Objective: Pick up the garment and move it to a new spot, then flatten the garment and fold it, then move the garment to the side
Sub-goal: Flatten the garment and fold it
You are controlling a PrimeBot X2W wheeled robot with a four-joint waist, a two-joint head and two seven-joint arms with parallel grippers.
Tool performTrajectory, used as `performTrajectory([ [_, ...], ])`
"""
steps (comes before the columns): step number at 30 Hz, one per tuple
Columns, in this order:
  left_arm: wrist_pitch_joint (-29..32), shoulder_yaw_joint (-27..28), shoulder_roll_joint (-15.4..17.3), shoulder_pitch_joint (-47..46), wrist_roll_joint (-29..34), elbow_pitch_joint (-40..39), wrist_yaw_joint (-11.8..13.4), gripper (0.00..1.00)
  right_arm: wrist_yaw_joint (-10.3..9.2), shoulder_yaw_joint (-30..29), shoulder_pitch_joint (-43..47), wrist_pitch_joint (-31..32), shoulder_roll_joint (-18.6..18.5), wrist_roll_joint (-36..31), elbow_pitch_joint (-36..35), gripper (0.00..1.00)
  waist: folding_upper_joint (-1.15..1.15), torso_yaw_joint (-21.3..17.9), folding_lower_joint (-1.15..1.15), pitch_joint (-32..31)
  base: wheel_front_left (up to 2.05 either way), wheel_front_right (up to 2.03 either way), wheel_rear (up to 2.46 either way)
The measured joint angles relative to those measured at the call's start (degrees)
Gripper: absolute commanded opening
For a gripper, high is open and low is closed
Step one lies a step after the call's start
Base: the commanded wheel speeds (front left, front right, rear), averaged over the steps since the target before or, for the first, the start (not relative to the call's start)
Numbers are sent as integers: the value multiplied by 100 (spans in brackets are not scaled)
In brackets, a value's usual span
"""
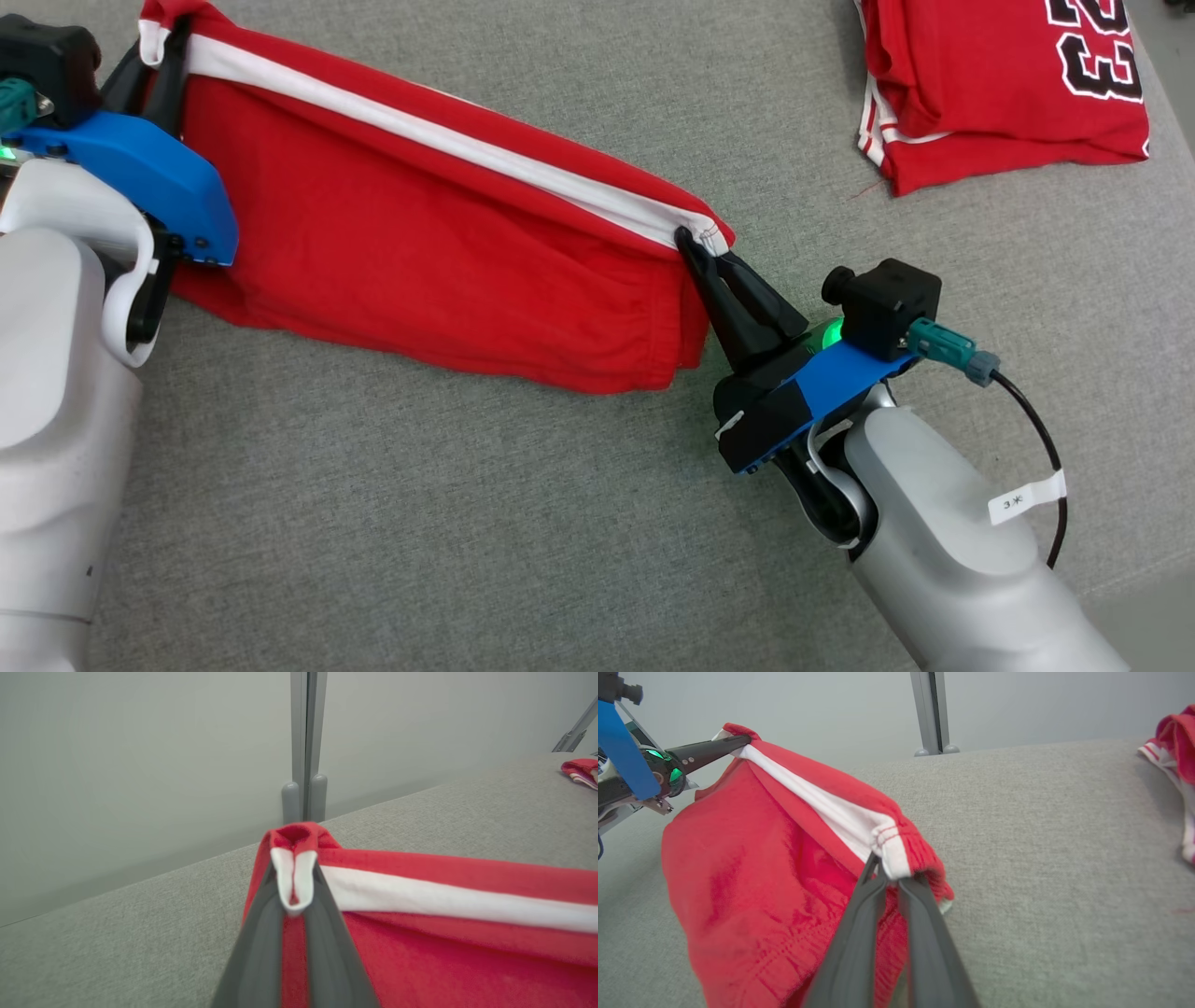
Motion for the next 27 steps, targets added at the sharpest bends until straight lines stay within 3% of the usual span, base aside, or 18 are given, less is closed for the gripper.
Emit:
performTrajectory([
  [1,-46,-36,-1,-39,5,79,0,100,0,9,-2,-1,3,-12,14,40,0,1,0,-5,0,0,0],
  [2,-101,-52,-1,-69,3,158,0,100,0,18,-9,-4,13,-15,13,100,0,2,0,-15,0,0,0],
  [10,-542,-289,20,-127,-198,404,0,100,-2,-298,291,-8,-36,-245,-396,100,-1,108,-1,-296,0,0,0],
  [17,-690,-398,114,66,-566,511,0,100,-2,-973,1435,-9,-144,-743,-1337,100,-1,150,-2,-596,0,0,0],
  [22,-449,-625,254,237,-751,637,0,100,-2,-1350,2317,-12,-5,-1220,-1981,100,-2,47,-2,-678,0,0,0],
  [27,-94,-816,326,388,-831,778,0,100,-2,-1430,2529,-12,126,-1371,-2185,100,-2,-45,-1,-682,0,0,0],
])
